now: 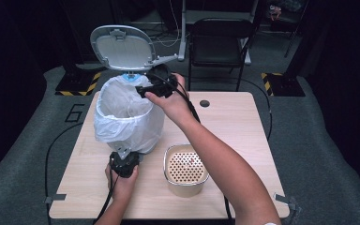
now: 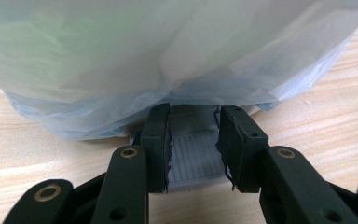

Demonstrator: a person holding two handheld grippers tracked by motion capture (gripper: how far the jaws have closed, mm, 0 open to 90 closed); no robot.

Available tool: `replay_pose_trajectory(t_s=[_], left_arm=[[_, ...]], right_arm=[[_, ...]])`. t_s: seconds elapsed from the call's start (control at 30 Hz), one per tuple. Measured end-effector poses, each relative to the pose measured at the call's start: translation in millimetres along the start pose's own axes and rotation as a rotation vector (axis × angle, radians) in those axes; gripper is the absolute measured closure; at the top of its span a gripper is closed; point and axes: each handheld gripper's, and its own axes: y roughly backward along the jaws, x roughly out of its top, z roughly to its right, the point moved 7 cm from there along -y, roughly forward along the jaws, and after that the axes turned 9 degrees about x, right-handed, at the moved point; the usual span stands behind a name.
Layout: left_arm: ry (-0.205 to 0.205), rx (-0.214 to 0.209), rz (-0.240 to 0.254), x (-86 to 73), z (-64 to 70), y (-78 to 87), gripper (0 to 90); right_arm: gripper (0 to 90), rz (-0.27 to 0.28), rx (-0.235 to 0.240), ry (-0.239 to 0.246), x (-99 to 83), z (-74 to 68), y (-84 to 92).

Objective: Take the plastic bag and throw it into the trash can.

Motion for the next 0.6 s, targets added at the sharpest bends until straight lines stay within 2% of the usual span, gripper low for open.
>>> replay_pose_trajectory(t_s=[0.17,0.3,0.37,0.6], left_arm=[[0.000,0.000,0.005,0.1,-0.1,-0.4,63.9],[0.003,-0.009,-0.006,-0.5,0.9,0.1,63.9],[0.003,0.001,0.009,0.2,0.3,-0.7,63.9],[0.003,0.002,0.013,0.3,0.3,-1.0,63.9]], right_arm=[[41.1,0.012,0.002,0.020,-7.1,-2.8,15.7],[41.1,0.013,0.005,0.012,-14.9,-3.4,29.8],[40.9,0.023,0.013,0.010,-18.5,-2.4,37.2],[37.2,0.036,-0.018,-0.003,-32.6,9.3,58.3]])
